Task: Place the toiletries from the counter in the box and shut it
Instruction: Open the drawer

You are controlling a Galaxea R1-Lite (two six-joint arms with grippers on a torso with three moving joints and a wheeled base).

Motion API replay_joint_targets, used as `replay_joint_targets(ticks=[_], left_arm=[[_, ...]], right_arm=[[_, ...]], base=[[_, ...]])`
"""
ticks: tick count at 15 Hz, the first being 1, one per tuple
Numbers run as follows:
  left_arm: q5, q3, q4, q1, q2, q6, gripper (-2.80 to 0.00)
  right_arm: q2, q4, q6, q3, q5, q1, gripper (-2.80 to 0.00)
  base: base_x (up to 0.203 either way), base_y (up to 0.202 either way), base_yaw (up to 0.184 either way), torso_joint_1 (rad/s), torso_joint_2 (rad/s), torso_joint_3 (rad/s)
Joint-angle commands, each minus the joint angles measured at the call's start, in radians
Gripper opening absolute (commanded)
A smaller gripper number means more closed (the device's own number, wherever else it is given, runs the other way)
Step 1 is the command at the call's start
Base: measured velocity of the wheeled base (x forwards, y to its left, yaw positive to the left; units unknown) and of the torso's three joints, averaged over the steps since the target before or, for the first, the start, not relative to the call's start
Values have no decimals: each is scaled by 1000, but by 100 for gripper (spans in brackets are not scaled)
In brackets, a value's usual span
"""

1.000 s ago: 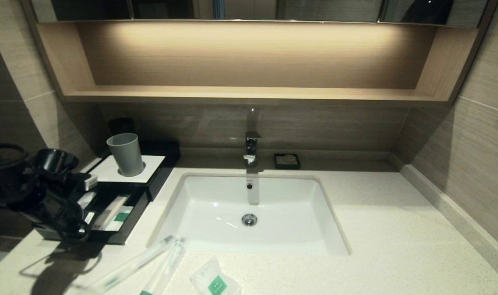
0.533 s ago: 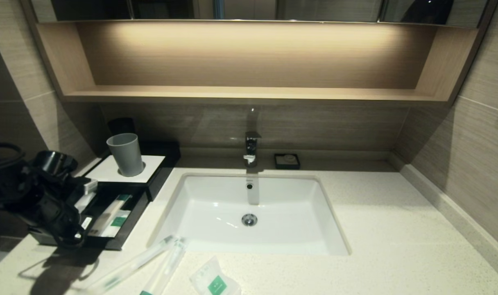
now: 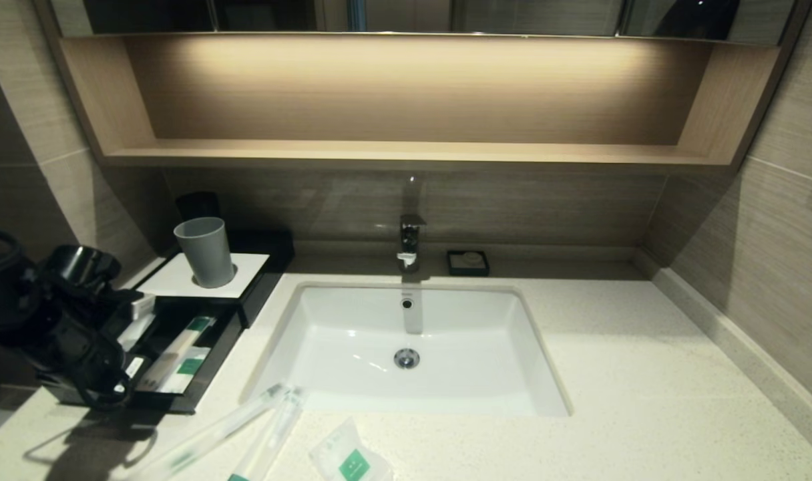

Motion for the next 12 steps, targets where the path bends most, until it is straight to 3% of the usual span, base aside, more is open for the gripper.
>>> replay_joint_targets(ticks=[1, 6, 9, 12], left_arm=[[1, 1, 19, 0, -12, 17, -280], [-18, 3, 15, 0, -87, 11, -280], [-135, -19, 14, -1, -139, -45, -280], [-309, -17, 17, -3, -213, -69, -280]], right_arm=[[-2, 0, 0, 2, 0, 0, -280], [-2, 0, 0, 2, 0, 0, -280], [-2, 0, 0, 2, 0, 0, -280], [-2, 0, 0, 2, 0, 0, -280]], base=[[0, 0, 0, 0, 0, 0], [0, 0, 0, 0, 0, 0], [0, 0, 0, 0, 0, 0], [0, 0, 0, 0, 0, 0]])
